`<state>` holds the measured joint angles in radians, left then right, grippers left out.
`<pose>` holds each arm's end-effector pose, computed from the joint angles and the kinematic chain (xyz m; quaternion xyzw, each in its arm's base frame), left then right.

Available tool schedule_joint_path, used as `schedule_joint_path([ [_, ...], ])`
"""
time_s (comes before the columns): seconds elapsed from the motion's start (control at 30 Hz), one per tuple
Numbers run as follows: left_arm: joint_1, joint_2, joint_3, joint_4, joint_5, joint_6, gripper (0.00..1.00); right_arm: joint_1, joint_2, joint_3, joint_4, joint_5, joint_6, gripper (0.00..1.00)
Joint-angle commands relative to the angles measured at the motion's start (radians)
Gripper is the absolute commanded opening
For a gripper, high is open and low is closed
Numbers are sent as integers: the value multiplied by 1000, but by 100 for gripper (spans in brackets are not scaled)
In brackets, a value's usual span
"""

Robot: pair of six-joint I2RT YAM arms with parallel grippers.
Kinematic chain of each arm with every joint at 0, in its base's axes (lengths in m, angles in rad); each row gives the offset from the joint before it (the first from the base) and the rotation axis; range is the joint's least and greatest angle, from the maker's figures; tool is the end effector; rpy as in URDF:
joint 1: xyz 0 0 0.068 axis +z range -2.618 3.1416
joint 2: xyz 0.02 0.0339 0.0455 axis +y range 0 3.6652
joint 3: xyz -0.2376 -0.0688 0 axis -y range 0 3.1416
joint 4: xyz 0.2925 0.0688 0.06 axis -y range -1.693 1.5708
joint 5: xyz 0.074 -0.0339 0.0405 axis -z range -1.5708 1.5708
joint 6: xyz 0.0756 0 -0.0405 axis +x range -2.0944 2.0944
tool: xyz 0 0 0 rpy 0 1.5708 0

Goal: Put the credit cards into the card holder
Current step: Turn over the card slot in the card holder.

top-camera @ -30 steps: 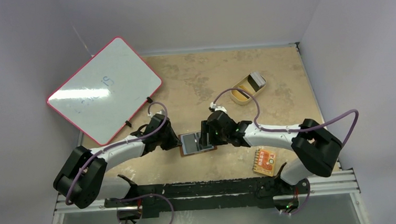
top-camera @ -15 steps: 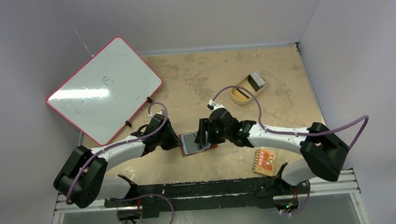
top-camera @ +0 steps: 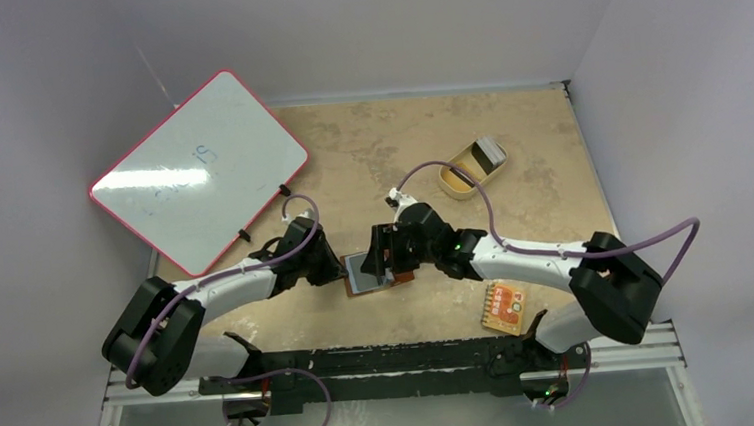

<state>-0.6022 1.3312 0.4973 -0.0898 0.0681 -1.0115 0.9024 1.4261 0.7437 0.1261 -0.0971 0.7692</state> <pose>0.2399 -0.1712 0.0488 -0.1820 0.9300 -0.2518 0.1965 0.2281 0.3007 0.1319 -0.0816 0.8696 0.3884 0.2939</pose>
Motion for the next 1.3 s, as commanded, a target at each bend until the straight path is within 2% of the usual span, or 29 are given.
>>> schedule_joint_path([
  [0.0,3,-8,-10,6,-1,-6,15,1,23,30,69,-35,-36,67],
  [0.1,3,-12,-12,5,-1,-8,15,1,34,33,74,-33,-36,62],
  [0.27,2,-19,-15,-1,-4,-7,15,1,26,10,70,-43,-15,35],
  [0.37,3,-21,-15,-2,-5,-8,15,1,15,-1,77,-41,-12,23],
  [0.53,2,-20,-11,-2,-6,-10,15,0,24,5,40,-6,-10,12],
  [0.73,2,-26,-6,-15,-11,-6,15,1,31,29,-67,83,-7,15],
  [0.93,2,-40,14,-61,-33,2,15,0,-10,53,-203,192,13,27],
  [1.03,3,-66,37,-101,-56,5,17,1,-52,60,-264,242,16,36],
  [1.17,3,-112,72,-135,-70,11,23,-5,-107,70,-309,302,-5,42],
  [1.27,3,-133,81,-86,-17,6,28,-30,-127,86,-333,319,-40,45],
])
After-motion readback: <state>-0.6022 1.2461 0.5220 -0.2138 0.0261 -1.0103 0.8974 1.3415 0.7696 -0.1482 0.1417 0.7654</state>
